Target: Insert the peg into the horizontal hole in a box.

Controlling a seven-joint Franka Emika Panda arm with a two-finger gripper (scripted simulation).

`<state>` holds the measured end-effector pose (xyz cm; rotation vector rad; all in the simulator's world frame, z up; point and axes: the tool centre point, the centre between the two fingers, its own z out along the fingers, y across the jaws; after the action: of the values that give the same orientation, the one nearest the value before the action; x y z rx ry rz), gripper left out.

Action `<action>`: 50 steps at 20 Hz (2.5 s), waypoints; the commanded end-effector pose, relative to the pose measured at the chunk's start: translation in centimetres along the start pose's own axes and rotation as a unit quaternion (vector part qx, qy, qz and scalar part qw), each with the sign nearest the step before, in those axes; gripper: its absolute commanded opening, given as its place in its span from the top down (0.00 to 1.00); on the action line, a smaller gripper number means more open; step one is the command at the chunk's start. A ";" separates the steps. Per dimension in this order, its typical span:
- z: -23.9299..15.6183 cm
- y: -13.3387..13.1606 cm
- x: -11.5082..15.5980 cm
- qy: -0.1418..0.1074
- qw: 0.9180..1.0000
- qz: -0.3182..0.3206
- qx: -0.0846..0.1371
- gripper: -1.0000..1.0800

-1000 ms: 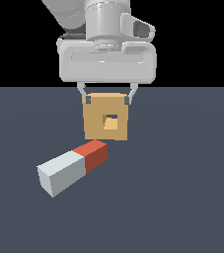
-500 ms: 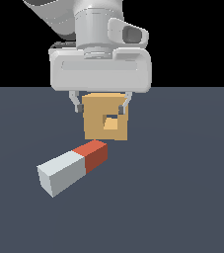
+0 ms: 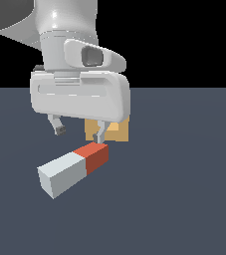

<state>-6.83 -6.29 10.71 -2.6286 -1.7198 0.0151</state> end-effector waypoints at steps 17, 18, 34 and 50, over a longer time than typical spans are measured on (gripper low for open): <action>3.4 -3.0 -3.2 0.004 0.993 0.118 -0.002 0.04; 3.6 -3.0 -3.2 0.004 0.993 0.118 -0.002 0.04; 8.4 -3.1 -3.2 0.004 0.993 0.121 -0.002 0.04; 8.1 -2.6 -2.8 0.004 0.994 0.105 -0.003 1.00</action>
<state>-10.74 -7.96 2.45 -2.8045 -1.4142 0.0035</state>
